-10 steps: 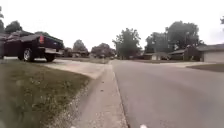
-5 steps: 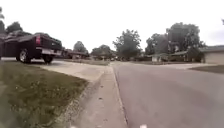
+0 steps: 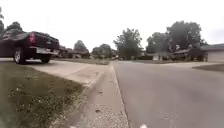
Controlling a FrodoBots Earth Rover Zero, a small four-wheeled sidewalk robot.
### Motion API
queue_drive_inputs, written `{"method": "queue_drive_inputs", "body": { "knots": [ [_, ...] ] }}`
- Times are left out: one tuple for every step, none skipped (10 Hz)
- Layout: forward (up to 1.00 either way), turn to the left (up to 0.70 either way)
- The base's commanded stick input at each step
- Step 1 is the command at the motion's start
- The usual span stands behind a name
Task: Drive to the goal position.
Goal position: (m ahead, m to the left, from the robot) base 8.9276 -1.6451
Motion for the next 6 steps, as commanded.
{"method": "queue_drive_inputs", "body": {
  "knots": [
    [0.70, 0.00],
    [0.70, 0.00],
    [0.70, 0.00],
    [0.70, 0.00],
    [0.70, 0.00],
    [0.70, 0.00]
  ]
}}
